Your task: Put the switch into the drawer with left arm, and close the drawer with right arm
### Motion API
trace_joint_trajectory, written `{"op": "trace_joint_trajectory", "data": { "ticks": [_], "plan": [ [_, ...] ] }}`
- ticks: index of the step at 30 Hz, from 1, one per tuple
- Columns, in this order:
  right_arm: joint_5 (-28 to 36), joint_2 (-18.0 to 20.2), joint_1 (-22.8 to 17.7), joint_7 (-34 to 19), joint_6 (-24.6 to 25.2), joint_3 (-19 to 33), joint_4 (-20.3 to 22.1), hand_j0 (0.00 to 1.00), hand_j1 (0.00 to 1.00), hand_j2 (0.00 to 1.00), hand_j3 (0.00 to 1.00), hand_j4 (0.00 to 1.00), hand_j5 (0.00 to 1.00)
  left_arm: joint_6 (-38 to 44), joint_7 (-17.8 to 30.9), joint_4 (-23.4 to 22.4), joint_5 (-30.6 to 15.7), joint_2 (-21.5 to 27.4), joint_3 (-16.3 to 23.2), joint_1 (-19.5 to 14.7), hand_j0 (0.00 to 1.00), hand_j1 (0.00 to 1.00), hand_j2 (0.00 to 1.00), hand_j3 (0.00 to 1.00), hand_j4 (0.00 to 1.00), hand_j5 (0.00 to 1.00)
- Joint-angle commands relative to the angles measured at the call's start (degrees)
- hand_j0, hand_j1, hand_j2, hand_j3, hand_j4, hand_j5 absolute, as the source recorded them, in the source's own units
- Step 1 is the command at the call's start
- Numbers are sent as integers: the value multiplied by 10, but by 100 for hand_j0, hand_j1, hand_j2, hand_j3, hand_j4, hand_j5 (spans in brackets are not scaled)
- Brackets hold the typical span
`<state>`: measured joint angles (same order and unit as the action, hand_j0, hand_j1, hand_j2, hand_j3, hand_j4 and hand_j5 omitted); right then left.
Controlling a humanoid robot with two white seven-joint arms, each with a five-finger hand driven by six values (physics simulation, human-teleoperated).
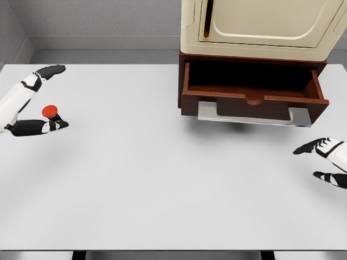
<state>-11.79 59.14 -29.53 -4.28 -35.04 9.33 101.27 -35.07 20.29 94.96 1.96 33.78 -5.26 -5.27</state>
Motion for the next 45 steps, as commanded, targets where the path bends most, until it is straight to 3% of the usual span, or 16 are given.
{"op": "trace_joint_trajectory", "data": {
  "ticks": [1, 3, 4, 8, 9, 10, 13, 17, 20, 22, 27, 36, 39, 45],
  "plan": [
    [5, 3, 0, 2, 0, 17, 1, 72, 72, 72, 72, 72, 72, 1, 1, -56, -53, 12, 49, -4, 100, 100, 100, 100, 100, 100],
    [5, 3, -1, 0, 0, 22, 1, 73, 73, 73, 73, 73, 73, 1, 2, -107, -74, 10, 71, -37, 100, 100, 100, 100, 100, 100],
    [5, 3, -1, -3, 0, 22, 1, 73, 73, 73, 73, 73, 73, 1, 2, -108, -93, 9, 75, -39, 100, 100, 100, 100, 100, 100],
    [3, 6, -1, -6, 0, 25, 0, 77, 77, 77, 77, 77, 77, 1, 2, -103, -100, 8, 75, -37, 100, 100, 100, 100, 100, 100],
    [3, 6, -1, -6, 0, 25, 0, 74, 74, 74, 74, 74, 74, 1, 3, -107, -129, 8, 89, -37, 100, 100, 100, 100, 100, 100],
    [3, 7, -2, -6, 0, 25, 0, 65, 65, 65, 65, 65, 65, 1, 3, -107, -165, 9, 101, -39, 100, 100, 100, 100, 100, 100],
    [-3, 9, -4, -6, 0, 25, 0, 49, 49, 49, 49, 49, 49, 1, 3, -120, -211, 11, 101, -39, 100, 100, 100, 100, 100, 100],
    [-6, 19, -10, -6, 0, 23, 1, 51, 51, 51, 51, 51, 51, 91, 4, -172, -202, 9, 98, -55, 100, 100, 100, 100, 100, 100],
    [-10, 55, -10, -4, 0, 18, 1, 51, 51, 51, 51, 51, 51, 122, 3, -192, -123, 11, 95, -62, 100, 100, 100, 100, 100, 100],
    [-10, 84, -10, -3, 0, 18, 1, 52, 52, 52, 52, 52, 52, 132, 3, -192, -102, 13, 97, -63, 100, 100, 100, 100, 100, 100],
    [-10, 121, -4, -4, 0, 8, 1, 54, 54, 54, 54, 54, 54, 144, 3, -200, -107, 8, 98, -57, 100, 100, 100, 100, 100, 100],
    [-23, 102, 8, -5, 0, -9, 1, 53, 53, 53, 53, 53, 53, 145, 3, -276, -109, 1, 97, -70, 100, 100, 100, 100, 100, 100],
    [-27, 84, 30, -5, 0, -30, 1, 53, 53, 53, 53, 53, 53, 145, 3, -287, -109, -16, 97, -71, 100, 100, 100, 100, 100, 100],
    [-41, 47, 35, -6, 0, -38, 1, 53, 53, 53, 53, 53, 53, 145, 3, -324, -110, -47, 97, -85, 100, 100, 100, 100, 100, 100]
  ]
}}
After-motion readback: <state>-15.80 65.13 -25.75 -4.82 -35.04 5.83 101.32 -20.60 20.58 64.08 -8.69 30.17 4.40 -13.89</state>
